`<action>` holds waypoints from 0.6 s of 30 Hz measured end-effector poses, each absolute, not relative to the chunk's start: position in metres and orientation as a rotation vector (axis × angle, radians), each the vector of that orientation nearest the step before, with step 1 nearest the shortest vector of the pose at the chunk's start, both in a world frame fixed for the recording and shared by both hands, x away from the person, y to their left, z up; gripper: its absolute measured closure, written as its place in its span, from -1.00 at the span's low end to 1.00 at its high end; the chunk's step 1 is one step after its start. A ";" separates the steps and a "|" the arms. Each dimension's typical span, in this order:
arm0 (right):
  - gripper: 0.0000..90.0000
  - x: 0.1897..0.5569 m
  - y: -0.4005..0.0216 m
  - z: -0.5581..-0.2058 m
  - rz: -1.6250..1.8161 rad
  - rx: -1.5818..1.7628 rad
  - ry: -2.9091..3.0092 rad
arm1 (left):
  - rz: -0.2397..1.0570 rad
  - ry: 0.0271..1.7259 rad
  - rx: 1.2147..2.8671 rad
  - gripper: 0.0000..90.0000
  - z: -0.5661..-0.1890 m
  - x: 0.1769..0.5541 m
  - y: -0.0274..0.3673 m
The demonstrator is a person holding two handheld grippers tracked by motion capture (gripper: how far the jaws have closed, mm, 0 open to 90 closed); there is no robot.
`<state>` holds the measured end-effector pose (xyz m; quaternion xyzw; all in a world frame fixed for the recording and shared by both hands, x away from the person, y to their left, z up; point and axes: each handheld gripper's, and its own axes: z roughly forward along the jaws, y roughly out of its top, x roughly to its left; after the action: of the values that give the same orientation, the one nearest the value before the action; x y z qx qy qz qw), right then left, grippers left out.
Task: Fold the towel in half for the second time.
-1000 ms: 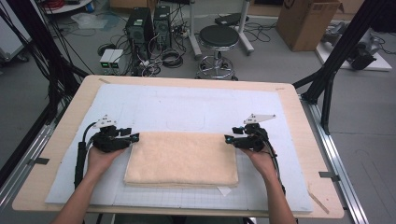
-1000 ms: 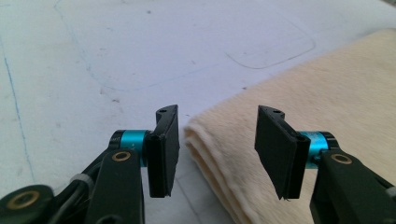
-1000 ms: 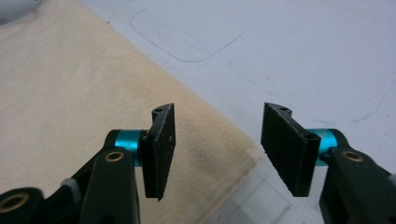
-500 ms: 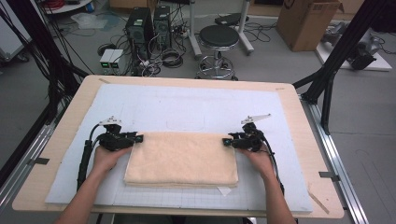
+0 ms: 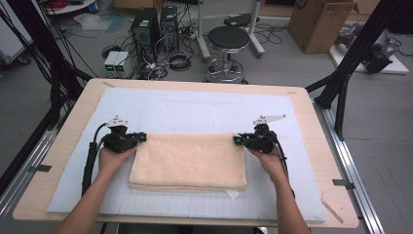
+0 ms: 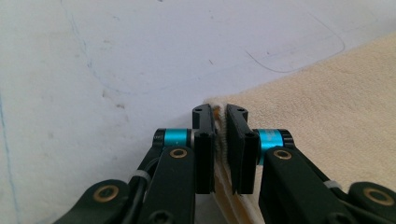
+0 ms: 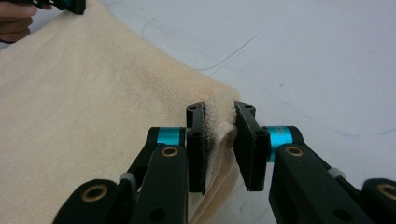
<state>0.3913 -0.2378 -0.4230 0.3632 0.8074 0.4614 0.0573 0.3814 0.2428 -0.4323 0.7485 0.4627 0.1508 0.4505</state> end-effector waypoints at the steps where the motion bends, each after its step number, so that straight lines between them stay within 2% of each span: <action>1: 0.69 0.394 -0.236 -0.421 1.387 1.104 2.444 | 0.389 1.146 1.834 0.81 -0.430 0.384 0.243; 9: 0.69 0.421 -0.223 -0.408 1.329 1.124 2.366 | 0.416 1.210 1.775 0.82 -0.424 0.413 0.247; 13: 0.68 0.435 -0.220 -0.412 1.298 1.153 2.353 | 0.444 1.221 1.761 0.81 -0.426 0.421 0.244; 18: 0.62 0.442 -0.221 -0.428 1.268 1.228 2.364 | 0.413 1.234 1.781 0.78 -0.437 0.425 0.241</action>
<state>0.4421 -0.2209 -0.4278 0.4144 0.7977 0.4277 0.0954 0.4251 0.2415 -0.4365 0.7207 0.4992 0.1672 0.4510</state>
